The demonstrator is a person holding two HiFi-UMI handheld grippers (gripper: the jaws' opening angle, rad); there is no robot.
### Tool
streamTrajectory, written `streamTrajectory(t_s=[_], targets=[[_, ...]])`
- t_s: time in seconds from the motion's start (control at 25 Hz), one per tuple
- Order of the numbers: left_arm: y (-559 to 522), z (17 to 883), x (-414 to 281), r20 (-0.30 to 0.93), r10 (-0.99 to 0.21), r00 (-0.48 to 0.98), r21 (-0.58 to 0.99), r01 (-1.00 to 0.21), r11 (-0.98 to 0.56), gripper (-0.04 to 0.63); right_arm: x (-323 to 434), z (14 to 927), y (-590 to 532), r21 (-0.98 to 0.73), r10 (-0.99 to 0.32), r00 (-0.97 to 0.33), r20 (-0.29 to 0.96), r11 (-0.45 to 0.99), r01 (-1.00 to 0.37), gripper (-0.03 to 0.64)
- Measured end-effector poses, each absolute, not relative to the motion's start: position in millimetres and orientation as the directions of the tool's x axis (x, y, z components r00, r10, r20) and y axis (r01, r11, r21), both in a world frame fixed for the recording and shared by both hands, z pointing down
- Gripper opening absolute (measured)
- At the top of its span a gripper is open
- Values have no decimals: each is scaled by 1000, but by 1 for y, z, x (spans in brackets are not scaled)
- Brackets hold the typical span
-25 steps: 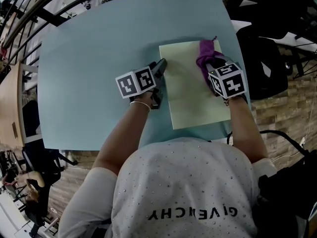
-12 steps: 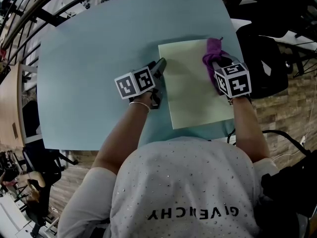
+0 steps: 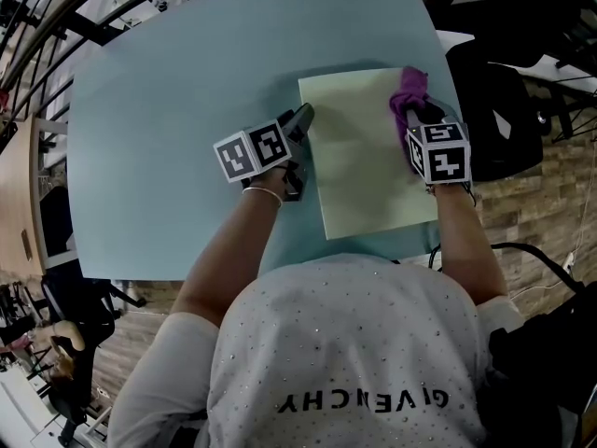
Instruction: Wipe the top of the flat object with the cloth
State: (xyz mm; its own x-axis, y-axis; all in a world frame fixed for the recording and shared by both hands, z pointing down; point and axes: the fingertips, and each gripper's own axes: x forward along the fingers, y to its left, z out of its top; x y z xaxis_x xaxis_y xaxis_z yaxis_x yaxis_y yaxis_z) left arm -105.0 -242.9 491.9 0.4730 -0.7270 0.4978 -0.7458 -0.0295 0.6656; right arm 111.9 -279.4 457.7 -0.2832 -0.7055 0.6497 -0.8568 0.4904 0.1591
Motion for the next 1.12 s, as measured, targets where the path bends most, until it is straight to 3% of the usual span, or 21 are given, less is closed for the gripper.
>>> streamTrajectory(t_s=[0.2,0.36,0.48,0.6,0.72,0.92,1.12], targets=[[-242,494,-103,496,-727,476,672,-740,-26,209,119,459,-280,197,-737,-230,635,443,-875,46],[-242,493,-103,495,-729,472,671,-741,-24,209,109,445,-277,183,-743,-265,615,461,-868,46],[-243,492,-104,494,-731,471,675,-738,-20,209,69,431,-263,91,-692,-419,588,571,-816,46],[-242,492,-105,496,-733,465,673,-740,-14,209,10,426,-234,-15,-554,-611,566,733,-680,46],[-242,492,-103,497,-734,463,674,-739,-10,209,-35,431,-201,-58,-405,-705,582,844,-534,46],[-241,492,-106,492,-737,464,669,-743,-20,209,-72,449,-178,22,-331,-676,658,906,-423,46],[-242,492,-106,488,-739,465,667,-744,-28,209,-69,461,-185,50,-348,-625,698,895,-443,48]])
